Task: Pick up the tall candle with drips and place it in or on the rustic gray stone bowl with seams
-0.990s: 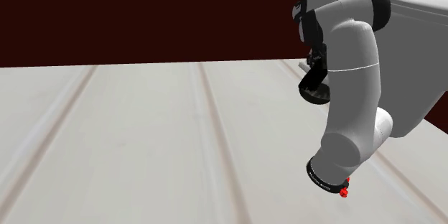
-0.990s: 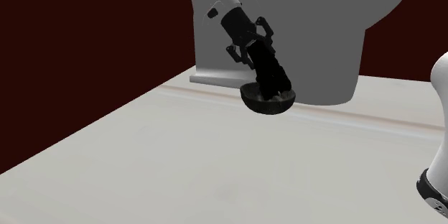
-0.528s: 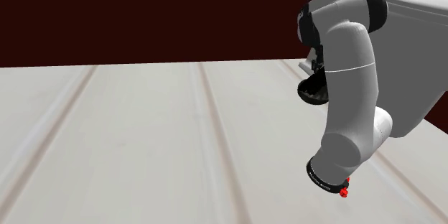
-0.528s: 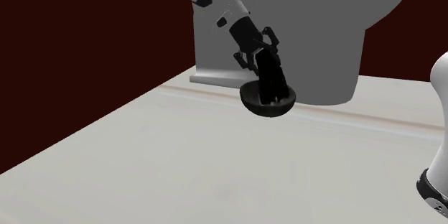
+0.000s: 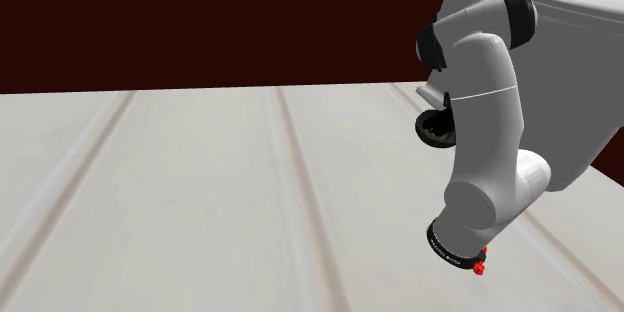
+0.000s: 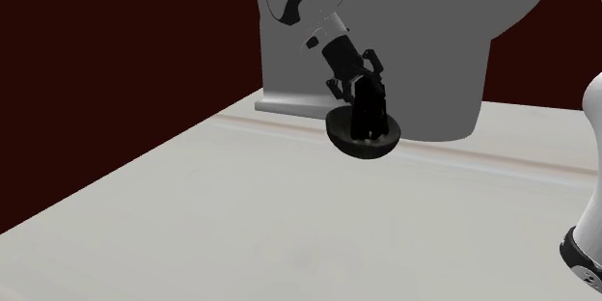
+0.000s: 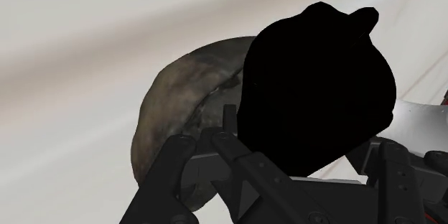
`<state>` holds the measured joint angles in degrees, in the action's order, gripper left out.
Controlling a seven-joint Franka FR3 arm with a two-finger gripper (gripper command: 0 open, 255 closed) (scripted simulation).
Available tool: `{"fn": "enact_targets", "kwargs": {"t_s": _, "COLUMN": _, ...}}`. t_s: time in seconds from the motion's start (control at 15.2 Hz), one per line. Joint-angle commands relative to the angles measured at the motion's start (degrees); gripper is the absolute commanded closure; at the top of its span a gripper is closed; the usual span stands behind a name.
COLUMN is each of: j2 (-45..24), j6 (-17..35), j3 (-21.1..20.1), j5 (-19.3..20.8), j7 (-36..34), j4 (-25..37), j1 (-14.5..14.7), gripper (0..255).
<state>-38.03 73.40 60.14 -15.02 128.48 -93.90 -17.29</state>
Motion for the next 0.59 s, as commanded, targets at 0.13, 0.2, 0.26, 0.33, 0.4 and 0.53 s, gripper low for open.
{"fn": "enact_targets", "kwargs": {"t_s": 0.13, "j2": -0.08, "j6": 0.34, "j3": -0.12, "j5": -0.26, "j7": -0.05, "j4": -0.63, "j1": 0.00, "gripper": 255}}
{"fn": "enact_targets", "kwargs": {"t_s": 0.2, "j2": -0.08, "j6": 0.34, "j3": -0.12, "j5": -0.26, "j7": -0.05, "j4": -0.63, "j1": 0.00, "gripper": 255}}
{"fn": "enact_targets", "kwargs": {"t_s": 0.26, "j2": -0.08, "j6": 0.34, "j3": -0.12, "j5": -0.26, "j7": -0.05, "j4": -0.63, "j1": 0.00, "gripper": 255}}
{"fn": "enact_targets", "kwargs": {"t_s": 0.33, "j2": -0.08, "j6": 0.34, "j3": -0.12, "j5": -0.26, "j7": -0.05, "j4": -0.63, "j1": 0.00, "gripper": 255}}
{"fn": "enact_targets", "kwargs": {"t_s": 0.4, "j2": -0.03, "j6": 0.33, "j3": -0.09, "j5": -0.23, "j7": -0.05, "j4": -0.67, "j1": 0.03, "gripper": 0}}
{"fn": "enact_targets", "kwargs": {"t_s": 0.53, "j2": -0.04, "j6": 0.35, "j3": -0.11, "j5": -0.24, "j7": -0.07, "j4": -0.70, "j1": 0.05, "gripper": 0}}
